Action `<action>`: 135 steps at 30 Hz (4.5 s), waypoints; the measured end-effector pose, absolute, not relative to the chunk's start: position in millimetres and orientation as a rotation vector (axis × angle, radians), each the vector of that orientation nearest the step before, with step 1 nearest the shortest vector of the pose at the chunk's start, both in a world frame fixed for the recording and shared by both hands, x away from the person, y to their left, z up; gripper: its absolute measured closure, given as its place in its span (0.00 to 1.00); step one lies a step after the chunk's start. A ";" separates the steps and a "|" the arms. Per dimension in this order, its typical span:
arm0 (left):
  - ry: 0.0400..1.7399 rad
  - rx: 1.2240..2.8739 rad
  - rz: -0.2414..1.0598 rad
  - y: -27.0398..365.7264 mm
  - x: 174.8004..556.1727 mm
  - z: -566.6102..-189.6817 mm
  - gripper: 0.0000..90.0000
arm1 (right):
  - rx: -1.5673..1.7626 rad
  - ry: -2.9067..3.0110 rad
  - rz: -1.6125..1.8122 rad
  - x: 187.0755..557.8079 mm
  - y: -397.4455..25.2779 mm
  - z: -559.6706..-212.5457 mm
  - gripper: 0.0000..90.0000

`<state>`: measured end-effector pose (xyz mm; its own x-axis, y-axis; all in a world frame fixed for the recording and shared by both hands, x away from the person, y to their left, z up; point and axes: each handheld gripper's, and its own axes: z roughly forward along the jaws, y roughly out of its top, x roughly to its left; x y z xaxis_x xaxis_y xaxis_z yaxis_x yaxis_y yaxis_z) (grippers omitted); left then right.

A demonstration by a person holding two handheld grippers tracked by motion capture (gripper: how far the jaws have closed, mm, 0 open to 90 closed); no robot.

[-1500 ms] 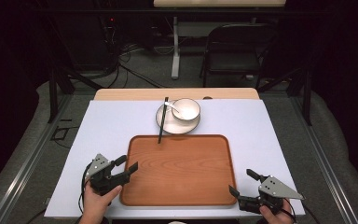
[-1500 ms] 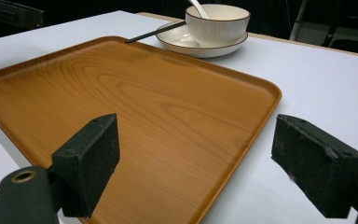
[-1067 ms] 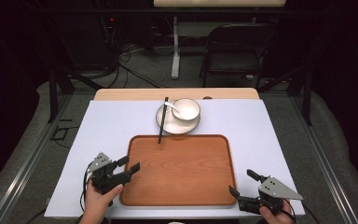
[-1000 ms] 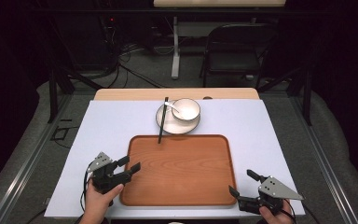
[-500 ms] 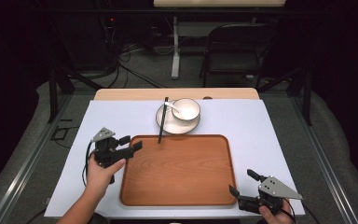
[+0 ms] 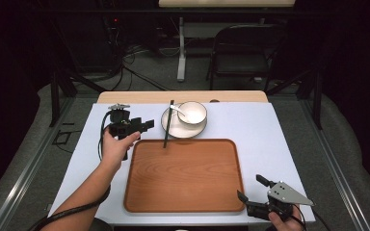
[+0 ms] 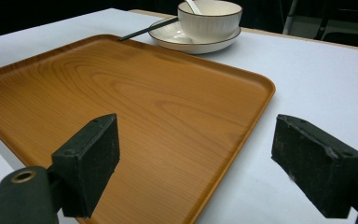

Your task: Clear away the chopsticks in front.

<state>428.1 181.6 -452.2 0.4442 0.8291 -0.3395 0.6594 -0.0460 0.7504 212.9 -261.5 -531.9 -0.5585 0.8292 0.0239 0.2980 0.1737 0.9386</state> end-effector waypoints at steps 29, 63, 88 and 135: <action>1.394 1.911 0.165 138.1 505.6 -471.0 0.68 | 1.071 1.944 1.391 211.6 -263.7 -532.1 0.16; 1.665 1.937 -0.034 112.5 536.1 -504.6 0.90 | 1.072 1.932 1.400 211.4 -265.8 -532.1 0.16; 1.810 1.854 -0.217 113.3 548.1 -512.5 0.95 | 1.065 1.930 1.401 211.1 -266.1 -531.9 0.16; 1.850 1.781 -0.181 139.6 528.6 -487.8 0.96 | 1.072 1.931 1.408 211.4 -266.1 -532.1 0.16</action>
<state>528.6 139.6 -487.8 0.0390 0.8787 -0.4758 0.9543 0.1084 0.2784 211.4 -266.1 -532.1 -0.5539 0.8315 0.0432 0.2954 0.1478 0.9439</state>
